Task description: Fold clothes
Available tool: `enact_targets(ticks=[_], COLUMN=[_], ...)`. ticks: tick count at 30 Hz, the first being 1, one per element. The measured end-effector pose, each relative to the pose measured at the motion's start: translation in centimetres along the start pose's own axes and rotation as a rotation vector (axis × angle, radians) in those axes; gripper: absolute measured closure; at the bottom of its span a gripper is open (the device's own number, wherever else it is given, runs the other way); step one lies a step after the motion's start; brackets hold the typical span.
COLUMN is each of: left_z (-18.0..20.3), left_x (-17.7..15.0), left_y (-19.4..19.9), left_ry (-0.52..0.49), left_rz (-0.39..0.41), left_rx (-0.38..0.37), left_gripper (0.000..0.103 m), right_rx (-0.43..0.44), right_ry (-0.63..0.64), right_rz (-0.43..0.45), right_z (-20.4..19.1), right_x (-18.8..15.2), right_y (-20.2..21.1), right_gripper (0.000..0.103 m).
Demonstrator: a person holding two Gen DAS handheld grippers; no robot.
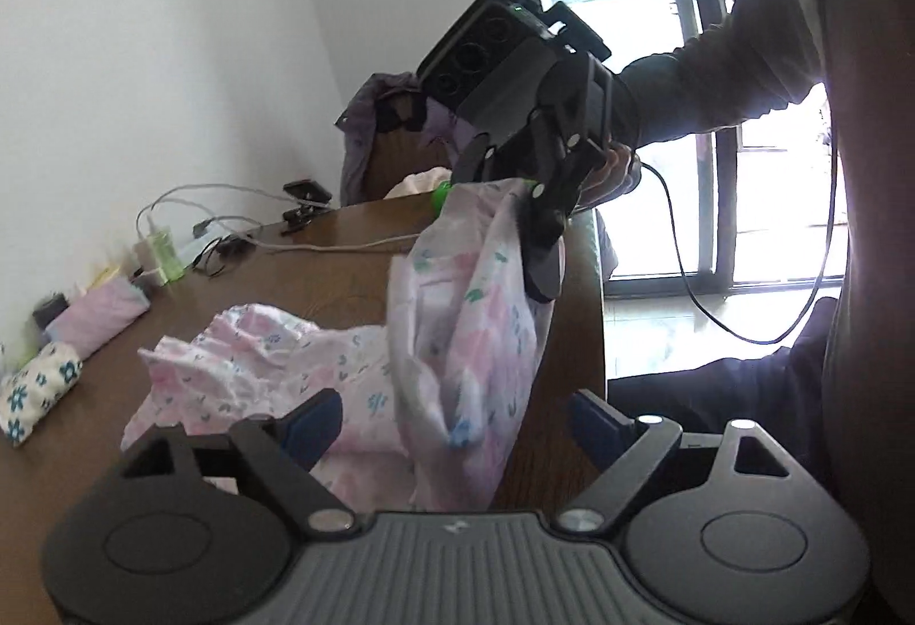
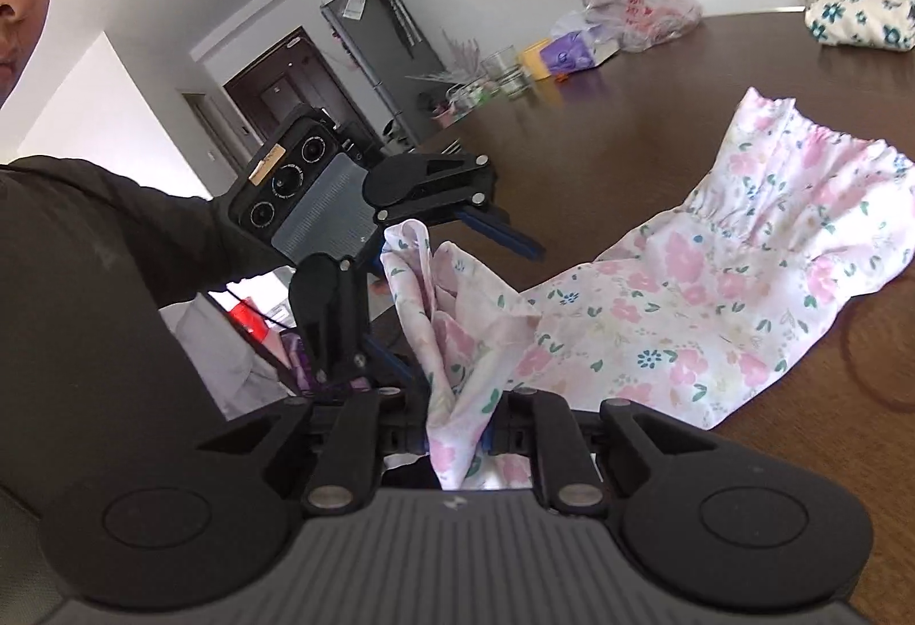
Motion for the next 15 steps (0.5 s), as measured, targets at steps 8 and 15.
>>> enact_targets(ticks=[8,15], left_z=[-1.5,-4.7], left_x=[-1.8,-2.8], left_y=[-3.5,-2.4], left_ry=[0.150,0.493], left_rz=[-0.091,0.012], left_rx=[-0.179,-0.310], left_gripper=[0.082,0.090], right_rx=[0.007,-0.211], right_ry=[-0.046,0.102], right_rz=[0.060,0.272], right_z=[-0.5,-2.2], right_x=[-2.6,-5.6], right_y=[1.4,3.0], right_gripper=[0.087,0.031])
Point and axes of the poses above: each gripper's, at about its wrist camera, not at the fingertips, and y roughly against the way its jaws point, z to its right, x to its top, the point moved 6 cm from there along -y, roughly the way its jaws point, and after that the axes turned 7 degrees about -y, right-handed, at the moved point
